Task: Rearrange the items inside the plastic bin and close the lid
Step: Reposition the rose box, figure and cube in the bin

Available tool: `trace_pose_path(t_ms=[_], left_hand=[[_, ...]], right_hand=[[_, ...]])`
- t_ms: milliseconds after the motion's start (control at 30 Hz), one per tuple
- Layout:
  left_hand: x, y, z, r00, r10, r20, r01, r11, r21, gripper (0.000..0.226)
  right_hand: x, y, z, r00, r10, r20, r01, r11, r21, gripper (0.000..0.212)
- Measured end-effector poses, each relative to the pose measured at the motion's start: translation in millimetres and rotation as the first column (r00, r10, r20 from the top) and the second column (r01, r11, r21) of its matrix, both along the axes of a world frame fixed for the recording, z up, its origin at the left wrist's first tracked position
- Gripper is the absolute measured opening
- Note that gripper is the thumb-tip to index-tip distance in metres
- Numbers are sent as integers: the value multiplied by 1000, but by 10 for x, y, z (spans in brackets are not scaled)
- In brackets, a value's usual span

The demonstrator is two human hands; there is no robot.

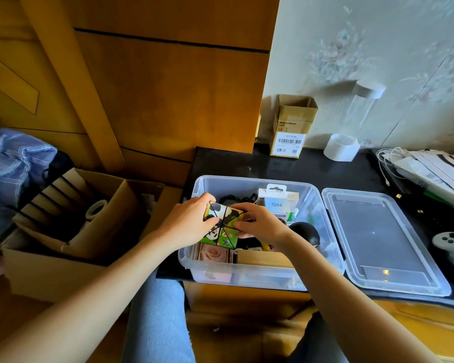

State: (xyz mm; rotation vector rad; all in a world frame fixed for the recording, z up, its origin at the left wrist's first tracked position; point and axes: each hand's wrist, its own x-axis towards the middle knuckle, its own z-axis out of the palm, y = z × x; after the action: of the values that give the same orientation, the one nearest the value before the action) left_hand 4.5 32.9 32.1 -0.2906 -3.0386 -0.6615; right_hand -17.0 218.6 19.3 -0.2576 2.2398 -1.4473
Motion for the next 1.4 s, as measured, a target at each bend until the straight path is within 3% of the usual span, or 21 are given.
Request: trace_pose_path(t_ms=[167, 300, 500, 633, 700, 800, 900, 1033, 1200, 1300, 1400], left_hand=[[-16, -5, -112, 998, -62, -28, 57, 987, -153, 28], [9, -8, -181, 991, -128, -28, 123, 983, -135, 22], [50, -11, -239, 986, -143, -84, 138, 989, -57, 22], [0, -5, -242, 987, -134, -86, 128, 989, -78, 34], [-26, 2, -243, 988, -122, -91, 117, 991, -60, 39], [-43, 1, -266, 980, -82, -179, 87, 996, 20, 25], [-108, 16, -269, 971, -39, -234, 57, 996, 70, 17], [-266, 41, -257, 967, 38, -252, -34, 999, 21, 20], [-419, 33, -298, 974, 116, -192, -132, 988, -74, 30], [-424, 33, -330, 966, 125, -227, -144, 987, -71, 33], [-418, 36, -338, 964, 124, -236, -148, 985, -89, 34]], right_hand=[[20, -10, -30, 994, 100, -41, -93, 984, 151, 36], [82, -43, -106, 974, 192, -121, -150, 945, 291, 32], [141, -86, -190, 969, -30, -246, 95, 962, 257, 20], [170, -62, -162, 965, -20, -262, 90, 961, 260, 20], [168, 28, -125, 967, -90, -238, 135, 974, 184, 17], [156, 201, -90, 923, -296, -244, 323, 943, 80, 17], [126, 323, -66, 901, -340, -270, 381, 917, 116, 18], [65, 360, -44, 911, -240, -336, 328, 915, 235, 15], [-43, 261, -91, 939, 1, -344, 175, 861, 478, 24], [-73, 116, -147, 926, 145, -350, 148, 712, 686, 34], [-135, 0, -159, 900, 264, -347, 146, 568, 810, 19]])
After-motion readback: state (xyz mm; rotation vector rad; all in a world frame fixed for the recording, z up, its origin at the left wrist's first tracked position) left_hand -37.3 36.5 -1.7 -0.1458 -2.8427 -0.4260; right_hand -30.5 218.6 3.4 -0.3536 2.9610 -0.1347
